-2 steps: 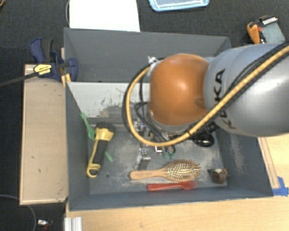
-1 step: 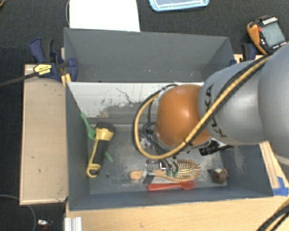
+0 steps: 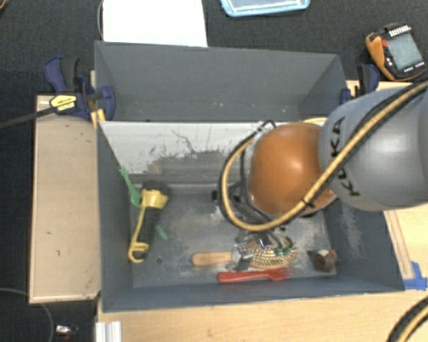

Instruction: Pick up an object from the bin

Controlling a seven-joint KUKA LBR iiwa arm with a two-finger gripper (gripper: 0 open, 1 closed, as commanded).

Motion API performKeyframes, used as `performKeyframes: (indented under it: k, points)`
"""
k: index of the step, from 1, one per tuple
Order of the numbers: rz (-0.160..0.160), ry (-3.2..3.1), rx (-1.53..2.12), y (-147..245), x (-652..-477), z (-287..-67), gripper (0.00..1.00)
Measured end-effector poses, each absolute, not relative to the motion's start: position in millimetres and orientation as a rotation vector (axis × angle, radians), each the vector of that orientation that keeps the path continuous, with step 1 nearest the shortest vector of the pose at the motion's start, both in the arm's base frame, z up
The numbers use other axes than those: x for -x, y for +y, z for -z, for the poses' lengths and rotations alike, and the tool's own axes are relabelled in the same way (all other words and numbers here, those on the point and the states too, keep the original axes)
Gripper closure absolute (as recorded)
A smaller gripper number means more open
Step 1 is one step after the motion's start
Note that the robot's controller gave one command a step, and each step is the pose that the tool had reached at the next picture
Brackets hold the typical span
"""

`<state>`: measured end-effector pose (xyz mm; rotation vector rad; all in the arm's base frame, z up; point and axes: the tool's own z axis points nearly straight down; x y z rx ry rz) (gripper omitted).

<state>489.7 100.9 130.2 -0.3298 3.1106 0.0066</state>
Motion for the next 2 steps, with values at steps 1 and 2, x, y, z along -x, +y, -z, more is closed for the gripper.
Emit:
performKeyframes:
  k: [1, 2]
  points:
    - [0.001, 3.138, 0.199, 43.7, -484.8, -97.8, 0.0]
    - [-0.002, 3.01, 0.838, 45.6, -480.3, -76.0, 0.0]
